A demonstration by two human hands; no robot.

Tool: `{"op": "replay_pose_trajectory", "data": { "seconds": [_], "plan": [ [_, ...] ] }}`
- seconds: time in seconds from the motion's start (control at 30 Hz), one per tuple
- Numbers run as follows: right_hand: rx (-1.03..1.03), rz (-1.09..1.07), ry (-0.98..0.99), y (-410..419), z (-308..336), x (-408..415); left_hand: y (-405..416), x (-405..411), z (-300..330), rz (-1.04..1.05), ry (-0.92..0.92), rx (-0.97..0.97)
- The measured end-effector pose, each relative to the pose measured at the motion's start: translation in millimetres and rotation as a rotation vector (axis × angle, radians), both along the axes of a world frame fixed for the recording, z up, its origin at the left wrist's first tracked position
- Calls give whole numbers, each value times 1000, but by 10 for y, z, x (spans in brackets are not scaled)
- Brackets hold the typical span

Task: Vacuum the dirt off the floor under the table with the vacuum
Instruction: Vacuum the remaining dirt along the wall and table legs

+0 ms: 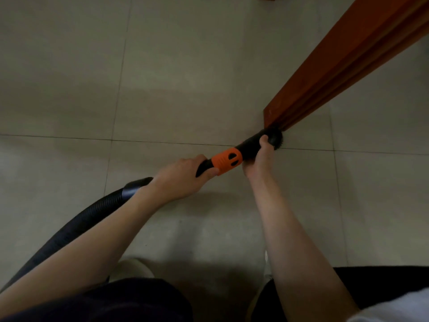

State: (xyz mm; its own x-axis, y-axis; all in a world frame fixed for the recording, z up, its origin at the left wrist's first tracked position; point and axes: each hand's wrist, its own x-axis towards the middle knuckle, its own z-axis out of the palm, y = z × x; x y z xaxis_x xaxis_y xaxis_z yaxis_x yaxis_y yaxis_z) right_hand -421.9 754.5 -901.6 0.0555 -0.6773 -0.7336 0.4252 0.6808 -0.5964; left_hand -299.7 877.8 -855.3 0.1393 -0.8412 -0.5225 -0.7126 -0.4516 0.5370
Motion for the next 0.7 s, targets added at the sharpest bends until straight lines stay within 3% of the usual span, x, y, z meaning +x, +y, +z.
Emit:
{"op": "replay_pose_trajectory", "data": {
  "seconds": [0.53, 0.7],
  "plan": [
    [62, -58, -354, 95, -68, -491, 42, -389, -133, -185, 99, 67],
    [80, -46, -359, 101, -52, -454, 55, -322, -175, -164, 92, 115]
  ]
}}
